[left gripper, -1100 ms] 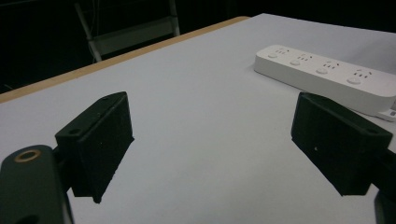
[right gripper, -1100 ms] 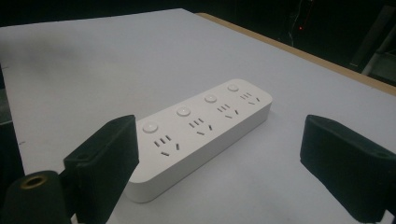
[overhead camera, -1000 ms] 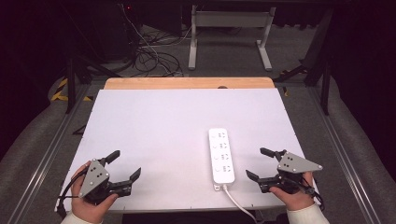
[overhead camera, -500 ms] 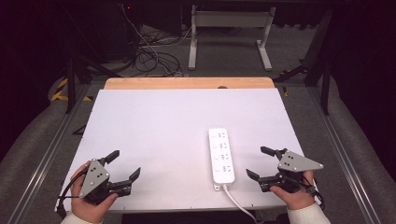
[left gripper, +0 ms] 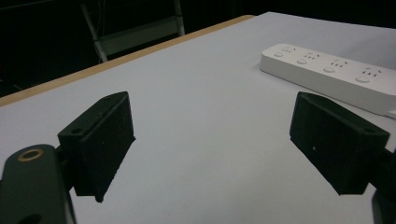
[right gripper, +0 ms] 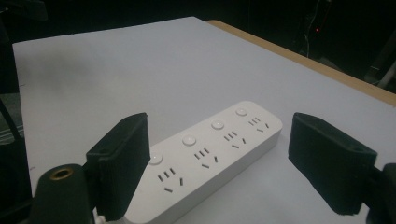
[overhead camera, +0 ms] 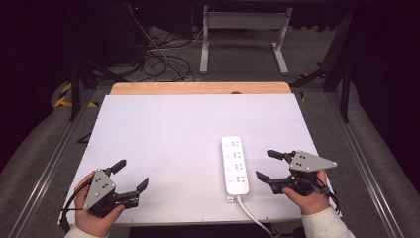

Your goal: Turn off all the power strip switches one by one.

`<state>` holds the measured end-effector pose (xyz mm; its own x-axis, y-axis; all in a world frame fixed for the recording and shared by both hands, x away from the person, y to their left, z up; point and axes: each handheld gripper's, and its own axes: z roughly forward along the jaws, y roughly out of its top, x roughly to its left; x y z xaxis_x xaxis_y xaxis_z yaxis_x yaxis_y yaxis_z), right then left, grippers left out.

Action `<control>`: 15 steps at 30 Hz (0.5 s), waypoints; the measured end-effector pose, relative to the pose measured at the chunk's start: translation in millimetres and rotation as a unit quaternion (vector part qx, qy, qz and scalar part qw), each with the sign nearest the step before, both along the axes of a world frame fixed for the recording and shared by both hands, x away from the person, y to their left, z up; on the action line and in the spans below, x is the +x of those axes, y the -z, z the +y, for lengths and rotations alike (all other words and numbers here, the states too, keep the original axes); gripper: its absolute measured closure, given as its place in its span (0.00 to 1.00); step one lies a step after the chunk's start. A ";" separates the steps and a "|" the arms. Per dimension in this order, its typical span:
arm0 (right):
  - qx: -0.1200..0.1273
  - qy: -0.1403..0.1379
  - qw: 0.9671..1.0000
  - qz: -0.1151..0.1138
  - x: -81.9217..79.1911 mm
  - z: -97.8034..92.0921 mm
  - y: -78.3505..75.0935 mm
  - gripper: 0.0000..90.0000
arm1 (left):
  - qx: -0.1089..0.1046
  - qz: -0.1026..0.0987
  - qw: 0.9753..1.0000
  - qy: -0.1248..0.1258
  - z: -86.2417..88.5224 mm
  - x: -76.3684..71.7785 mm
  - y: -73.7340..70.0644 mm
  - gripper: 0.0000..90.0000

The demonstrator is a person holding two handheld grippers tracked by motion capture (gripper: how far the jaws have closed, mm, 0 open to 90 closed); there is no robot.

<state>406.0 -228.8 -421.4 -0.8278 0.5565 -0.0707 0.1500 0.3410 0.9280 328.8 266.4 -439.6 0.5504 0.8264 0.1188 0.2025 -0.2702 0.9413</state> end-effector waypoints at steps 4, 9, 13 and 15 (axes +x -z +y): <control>-0.004 -0.006 1.000 0.000 5.8 8.1 -2.7 0.23 | -0.001 0.000 1.000 -0.001 0.1 -0.4 0.0 0.16; -0.011 -0.016 1.000 -0.001 13.9 25.4 -4.5 0.24 | -0.001 0.000 1.000 -0.001 0.5 -0.3 0.0 0.16; -0.014 -0.020 1.000 -0.002 17.6 33.1 -4.9 0.24 | -0.001 0.001 1.000 -0.001 0.5 -0.1 0.0 0.16; -0.014 -0.023 1.000 0.000 20.4 38.1 -5.3 0.24 | 0.001 0.000 1.000 -0.001 0.6 0.1 0.0 0.16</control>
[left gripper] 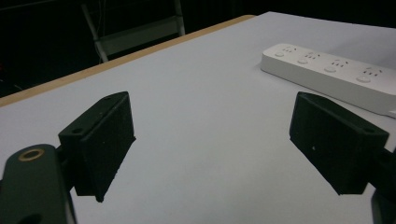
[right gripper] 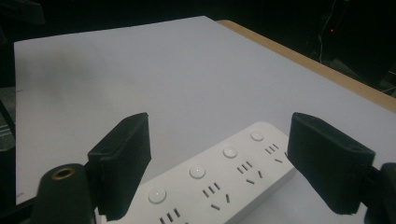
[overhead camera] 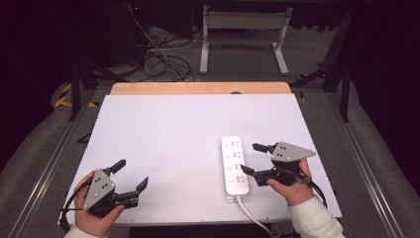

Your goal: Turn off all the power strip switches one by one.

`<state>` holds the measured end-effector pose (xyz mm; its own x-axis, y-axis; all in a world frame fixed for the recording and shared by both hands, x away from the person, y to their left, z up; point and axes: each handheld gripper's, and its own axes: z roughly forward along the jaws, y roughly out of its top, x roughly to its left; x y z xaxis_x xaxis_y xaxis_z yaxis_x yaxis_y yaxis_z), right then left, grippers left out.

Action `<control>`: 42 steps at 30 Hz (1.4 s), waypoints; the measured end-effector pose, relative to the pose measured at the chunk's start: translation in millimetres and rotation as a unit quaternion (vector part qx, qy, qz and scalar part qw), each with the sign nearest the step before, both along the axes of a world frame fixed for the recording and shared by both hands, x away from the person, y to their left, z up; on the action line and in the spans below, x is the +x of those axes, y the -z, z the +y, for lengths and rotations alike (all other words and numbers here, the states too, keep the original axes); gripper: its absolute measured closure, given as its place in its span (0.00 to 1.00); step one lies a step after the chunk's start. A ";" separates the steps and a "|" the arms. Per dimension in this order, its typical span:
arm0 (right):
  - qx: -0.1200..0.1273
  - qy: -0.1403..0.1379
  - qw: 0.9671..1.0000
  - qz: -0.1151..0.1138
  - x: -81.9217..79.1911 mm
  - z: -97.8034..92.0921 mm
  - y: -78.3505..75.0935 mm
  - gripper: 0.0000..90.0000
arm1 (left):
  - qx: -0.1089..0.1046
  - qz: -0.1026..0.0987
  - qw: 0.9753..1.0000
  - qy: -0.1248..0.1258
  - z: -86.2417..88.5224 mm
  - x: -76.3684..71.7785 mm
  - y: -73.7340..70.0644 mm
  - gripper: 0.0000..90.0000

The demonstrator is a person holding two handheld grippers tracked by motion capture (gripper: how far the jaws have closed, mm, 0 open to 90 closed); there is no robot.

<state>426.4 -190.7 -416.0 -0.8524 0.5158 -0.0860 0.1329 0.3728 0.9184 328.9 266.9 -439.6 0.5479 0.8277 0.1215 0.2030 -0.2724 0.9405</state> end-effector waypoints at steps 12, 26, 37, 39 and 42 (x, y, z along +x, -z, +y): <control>-0.015 -0.012 1.000 0.019 13.5 31.2 7.6 0.35 | 0.001 0.000 1.000 -0.001 -0.2 0.3 0.7 0.17; -0.055 -0.037 0.998 -0.001 7.7 32.9 6.0 0.81 | 0.004 0.003 1.000 0.000 0.1 0.4 1.0 0.17; -0.077 -0.054 0.995 0.045 5.1 35.6 10.6 1.00 | -0.001 0.006 1.000 0.000 0.4 0.7 1.9 0.17; -0.087 -0.063 0.992 0.064 5.7 38.5 13.9 1.00 | 0.001 0.005 1.000 0.001 0.5 1.0 1.9 0.17; -0.098 -0.066 0.990 0.079 6.7 40.6 16.1 1.00 | 0.001 0.005 1.000 0.000 0.7 1.1 1.8 0.17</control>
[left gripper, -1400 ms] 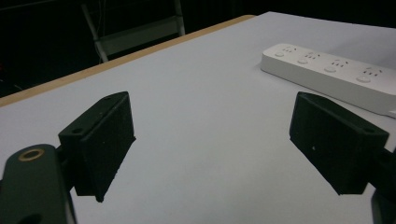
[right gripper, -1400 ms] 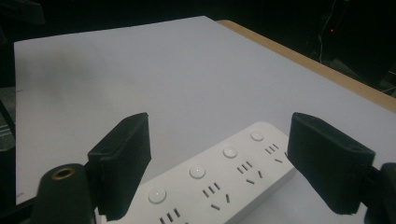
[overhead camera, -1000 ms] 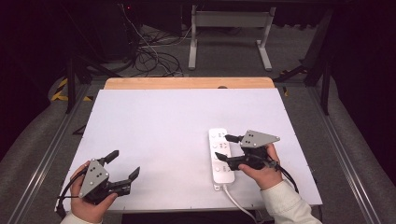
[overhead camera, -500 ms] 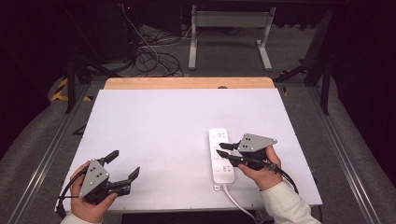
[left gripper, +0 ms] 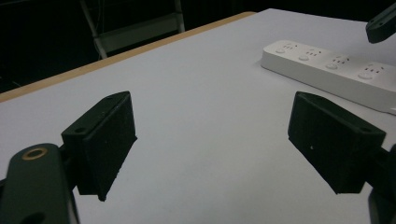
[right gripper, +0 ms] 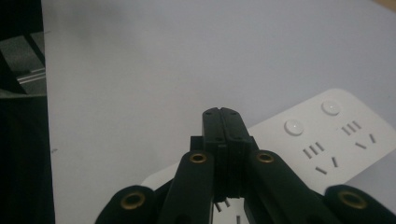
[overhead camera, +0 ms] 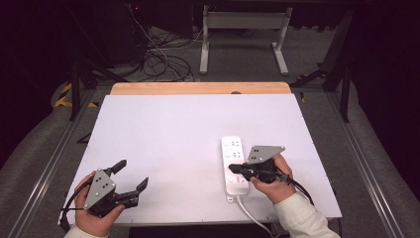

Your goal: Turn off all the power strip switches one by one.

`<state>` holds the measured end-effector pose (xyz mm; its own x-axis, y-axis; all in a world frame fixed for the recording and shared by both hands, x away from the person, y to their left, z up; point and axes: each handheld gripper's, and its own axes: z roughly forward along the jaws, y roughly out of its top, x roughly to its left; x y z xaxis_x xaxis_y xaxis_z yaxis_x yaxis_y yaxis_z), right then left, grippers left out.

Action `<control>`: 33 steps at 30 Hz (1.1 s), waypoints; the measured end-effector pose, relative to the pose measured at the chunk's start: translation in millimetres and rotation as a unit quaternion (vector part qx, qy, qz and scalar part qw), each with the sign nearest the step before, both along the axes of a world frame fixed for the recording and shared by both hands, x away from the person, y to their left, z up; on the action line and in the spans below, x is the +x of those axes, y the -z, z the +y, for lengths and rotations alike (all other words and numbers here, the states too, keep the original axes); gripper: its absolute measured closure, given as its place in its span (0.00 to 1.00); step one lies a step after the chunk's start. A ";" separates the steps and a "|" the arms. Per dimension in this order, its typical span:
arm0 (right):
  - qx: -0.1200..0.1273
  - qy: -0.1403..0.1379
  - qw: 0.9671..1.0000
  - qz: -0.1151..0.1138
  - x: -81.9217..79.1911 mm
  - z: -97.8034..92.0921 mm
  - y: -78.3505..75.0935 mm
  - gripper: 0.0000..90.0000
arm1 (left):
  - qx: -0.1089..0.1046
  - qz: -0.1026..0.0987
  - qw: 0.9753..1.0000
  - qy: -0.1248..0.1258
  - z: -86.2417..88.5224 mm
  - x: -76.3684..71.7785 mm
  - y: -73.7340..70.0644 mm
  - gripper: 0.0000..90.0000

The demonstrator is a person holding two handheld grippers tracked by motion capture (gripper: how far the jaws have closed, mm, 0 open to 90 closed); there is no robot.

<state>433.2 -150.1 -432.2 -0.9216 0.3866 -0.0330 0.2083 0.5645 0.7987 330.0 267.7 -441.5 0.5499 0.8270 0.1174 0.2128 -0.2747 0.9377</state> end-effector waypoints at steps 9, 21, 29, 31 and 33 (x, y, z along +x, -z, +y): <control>-0.047 0.002 0.998 0.030 4.5 5.1 10.6 1.00 | -0.001 0.004 1.000 0.000 -0.4 0.4 0.7 0.17; -0.070 -0.001 0.997 0.044 4.3 11.0 18.1 1.00 | -0.002 0.004 1.000 -0.003 -0.3 0.2 0.6 0.17; -0.077 -0.010 0.996 0.044 3.2 12.8 19.8 1.00 | -0.001 0.004 1.000 -0.003 -0.4 0.1 0.6 0.17; -0.078 -0.010 0.996 0.043 2.9 13.2 19.9 1.00 | -0.002 0.005 1.000 -0.002 -0.4 0.0 0.5 0.17; -0.081 -0.008 0.996 0.042 2.6 13.8 20.9 1.00 | -0.003 0.005 1.000 -0.003 -0.5 -0.2 0.5 0.17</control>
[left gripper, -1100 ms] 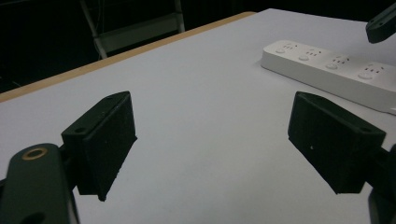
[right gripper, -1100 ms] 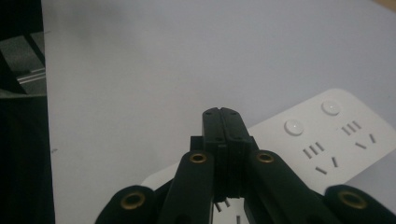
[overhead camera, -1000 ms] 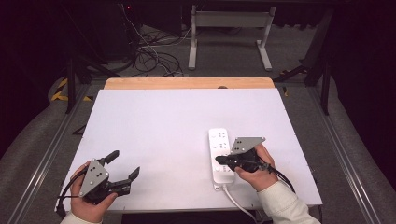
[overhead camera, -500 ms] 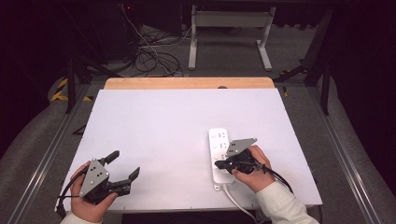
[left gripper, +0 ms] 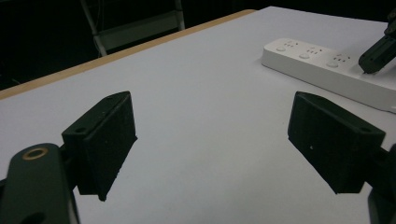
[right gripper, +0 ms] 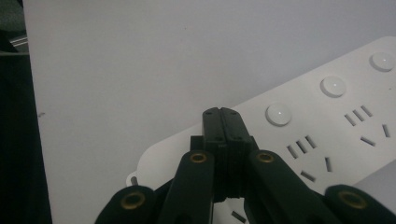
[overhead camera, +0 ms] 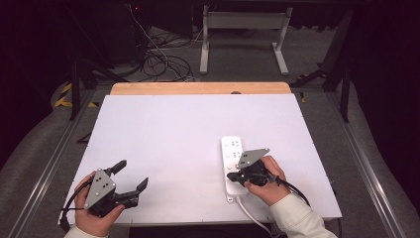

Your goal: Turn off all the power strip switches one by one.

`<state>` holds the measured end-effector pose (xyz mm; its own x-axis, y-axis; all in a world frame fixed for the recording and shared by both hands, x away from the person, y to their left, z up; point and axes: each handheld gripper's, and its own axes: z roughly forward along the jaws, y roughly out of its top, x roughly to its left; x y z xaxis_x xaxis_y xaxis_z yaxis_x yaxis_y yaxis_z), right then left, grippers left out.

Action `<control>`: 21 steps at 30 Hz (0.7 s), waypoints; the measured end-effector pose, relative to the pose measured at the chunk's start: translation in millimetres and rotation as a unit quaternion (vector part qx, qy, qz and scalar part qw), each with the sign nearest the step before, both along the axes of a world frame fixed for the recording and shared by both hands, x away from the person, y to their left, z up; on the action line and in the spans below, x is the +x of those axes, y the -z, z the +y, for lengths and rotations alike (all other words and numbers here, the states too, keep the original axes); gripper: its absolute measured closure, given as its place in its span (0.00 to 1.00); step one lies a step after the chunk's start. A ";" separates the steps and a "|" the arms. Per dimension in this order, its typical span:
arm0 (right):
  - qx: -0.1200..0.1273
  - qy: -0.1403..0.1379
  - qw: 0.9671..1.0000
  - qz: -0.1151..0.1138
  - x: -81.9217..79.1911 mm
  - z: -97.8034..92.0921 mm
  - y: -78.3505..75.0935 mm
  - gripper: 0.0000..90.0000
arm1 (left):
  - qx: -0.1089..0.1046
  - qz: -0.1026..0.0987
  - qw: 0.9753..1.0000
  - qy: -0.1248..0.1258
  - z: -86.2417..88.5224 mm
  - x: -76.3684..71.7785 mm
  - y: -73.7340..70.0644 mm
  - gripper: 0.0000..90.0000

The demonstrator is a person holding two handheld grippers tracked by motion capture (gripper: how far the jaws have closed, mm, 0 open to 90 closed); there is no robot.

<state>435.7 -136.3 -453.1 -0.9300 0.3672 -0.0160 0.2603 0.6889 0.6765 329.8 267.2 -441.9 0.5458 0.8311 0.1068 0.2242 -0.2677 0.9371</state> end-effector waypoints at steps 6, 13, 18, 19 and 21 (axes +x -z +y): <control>0.006 0.006 1.000 0.004 -1.0 -0.5 2.6 1.00 | 0.001 -0.001 1.000 0.001 0.1 -0.1 -0.2 0.17; 0.001 0.009 1.000 0.005 -1.4 0.3 2.1 1.00 | -0.001 0.000 1.000 0.000 -0.3 -0.2 -0.1 0.17; 0.000 0.014 1.000 0.004 -2.5 1.4 2.6 1.00 | 0.002 -0.001 1.000 0.001 -0.1 -0.5 -0.6 0.17; 0.000 0.015 1.000 0.006 -2.5 1.4 2.6 1.00 | 0.004 -0.002 1.000 0.002 0.1 -0.4 -0.8 0.17; -0.002 0.017 1.000 0.010 -1.6 1.5 2.9 1.00 | 0.005 -0.003 1.000 0.002 0.4 -0.4 -1.0 0.17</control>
<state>434.2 -134.8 -456.0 -0.9175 0.3977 0.0010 0.2966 0.6828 0.6677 329.4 267.6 -440.9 0.5483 0.8278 0.1185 0.2175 -0.2780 0.9356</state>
